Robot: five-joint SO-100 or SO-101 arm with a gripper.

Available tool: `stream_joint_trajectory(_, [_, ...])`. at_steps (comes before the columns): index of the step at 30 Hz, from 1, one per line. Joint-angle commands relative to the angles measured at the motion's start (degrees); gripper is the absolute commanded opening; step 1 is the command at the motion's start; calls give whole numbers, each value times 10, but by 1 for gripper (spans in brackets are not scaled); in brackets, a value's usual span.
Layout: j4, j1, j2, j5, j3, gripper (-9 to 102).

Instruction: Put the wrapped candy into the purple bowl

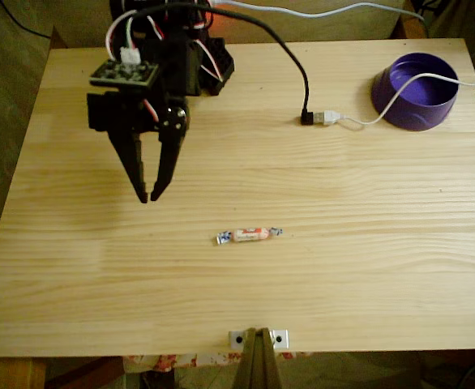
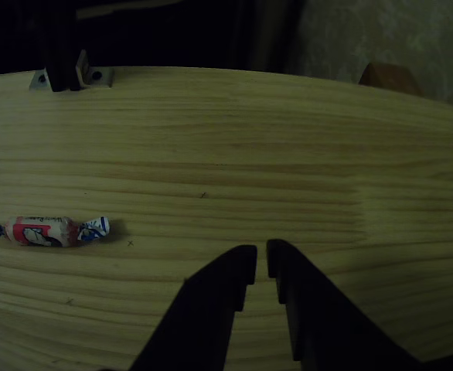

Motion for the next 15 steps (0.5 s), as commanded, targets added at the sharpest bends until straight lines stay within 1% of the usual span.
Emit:
stream_joint_trajectory(1, [42,-24,-11,-31,-95,1])
stream_joint_trajectory(4, [99,-45,-43,-33,-160,1])
stream_joint_trajectory(8, [165,-63,-158,-37,-274,1])
stream_joint_trajectory(11, [185,-61,-275,-42,-366,1])
stream_joint_trajectory(15, [199,-73,-408,-86,-479,1])
